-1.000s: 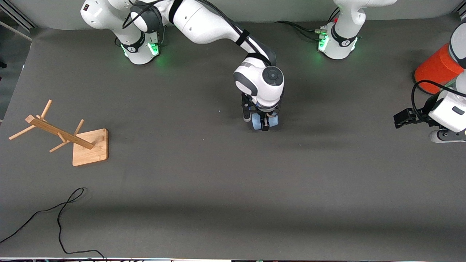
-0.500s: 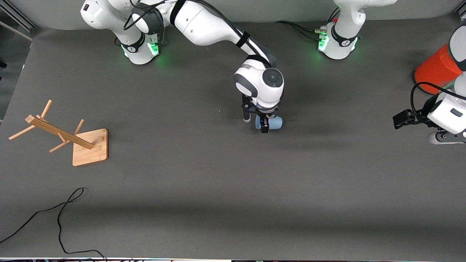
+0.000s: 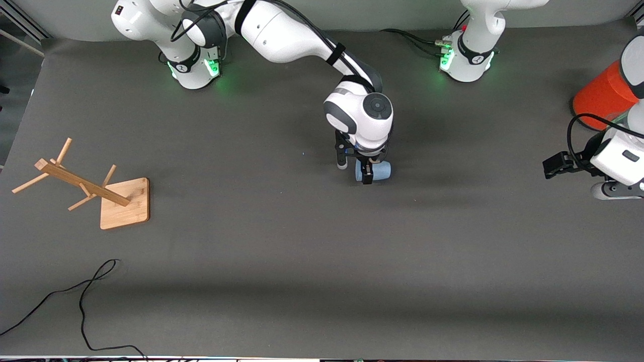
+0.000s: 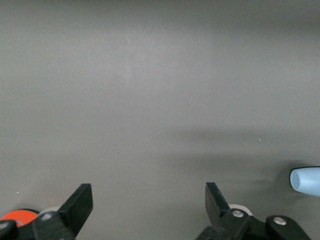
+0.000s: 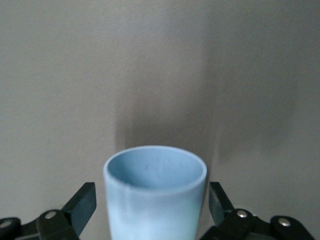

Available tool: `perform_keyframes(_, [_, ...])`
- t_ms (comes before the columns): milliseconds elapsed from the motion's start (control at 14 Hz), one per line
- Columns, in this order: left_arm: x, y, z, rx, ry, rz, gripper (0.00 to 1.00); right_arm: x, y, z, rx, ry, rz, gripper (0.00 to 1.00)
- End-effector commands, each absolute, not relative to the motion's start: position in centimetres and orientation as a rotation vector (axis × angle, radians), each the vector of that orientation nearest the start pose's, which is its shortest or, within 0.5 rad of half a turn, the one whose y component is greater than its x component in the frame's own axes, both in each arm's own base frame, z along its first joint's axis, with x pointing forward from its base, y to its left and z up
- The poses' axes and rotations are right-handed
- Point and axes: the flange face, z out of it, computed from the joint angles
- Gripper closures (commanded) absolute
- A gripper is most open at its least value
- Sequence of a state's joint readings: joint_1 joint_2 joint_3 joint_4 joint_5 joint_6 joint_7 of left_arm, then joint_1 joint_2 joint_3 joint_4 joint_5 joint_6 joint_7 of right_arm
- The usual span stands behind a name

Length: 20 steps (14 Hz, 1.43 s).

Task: Rotate and upright cup with both arms
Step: 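Lay the cup on its side with the right gripper while the left gripper approaches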

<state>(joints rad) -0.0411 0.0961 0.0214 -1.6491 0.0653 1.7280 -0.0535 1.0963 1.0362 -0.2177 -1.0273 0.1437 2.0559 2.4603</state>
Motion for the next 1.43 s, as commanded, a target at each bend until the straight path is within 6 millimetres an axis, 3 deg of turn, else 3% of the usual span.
perform_keyframes(0, [59.7,-0.3,56.5,-3.064,-0.013,-0.045,0.00,44.5,63.7,28.3,-2.239,2.201,-0.049,0.00])
perform_keyframes(143, [60.0,0.2,56.0,-3.062,-0.019,-0.012,0.00,44.3,62.3,34.4,-2.320,2.172,-0.015,0.00])
perform_keyframes(286, [59.3,-0.5,56.3,-3.061,0.004,0.041,0.00,45.9,58.7,40.4,-2.438,2.109,0.019,0.00])
perform_keyframes(429, [58.3,-0.8,57.3,-3.063,-0.014,0.104,0.00,48.6,53.4,46.0,-2.535,2.015,0.061,0.00])
perform_keyframes(571, [58.1,-4.1,57.0,-3.069,0.005,0.124,0.00,51.3,46.4,50.8,-2.630,1.893,0.125,0.00])
perform_keyframes(643, [58.1,-6.4,56.7,-3.064,-0.050,0.114,0.00,52.5,42.3,52.9,-2.682,1.805,0.159,0.00])
perform_keyframes(857, [57.8,-18.0,55.0,-3.058,-0.176,0.102,0.00,54.9,31.3,56.5,-2.839,1.560,0.256,0.00])
perform_keyframes(929, [57.4,-22.7,54.6,-3.062,-0.252,0.096,0.00,55.7,27.9,57.4,-2.868,1.490,0.267,0.00])
perform_keyframes(1071, [56.2,-30.7,53.6,-3.063,-0.337,0.091,0.00,57.0,21.7,58.4,-2.929,1.339,0.277,0.00])
perform_keyframes(1214, [54.1,-38.1,52.4,-3.021,-0.289,0.021,0.00,57.6,15.9,59.1,-2.964,1.190,0.286,0.00])
perform_keyframes(1357, [51.3,-44.2,49.5,-2.973,-0.197,-0.022,0.00,57.8,9.1,59.4,-2.946,1.113,0.307,0.00])
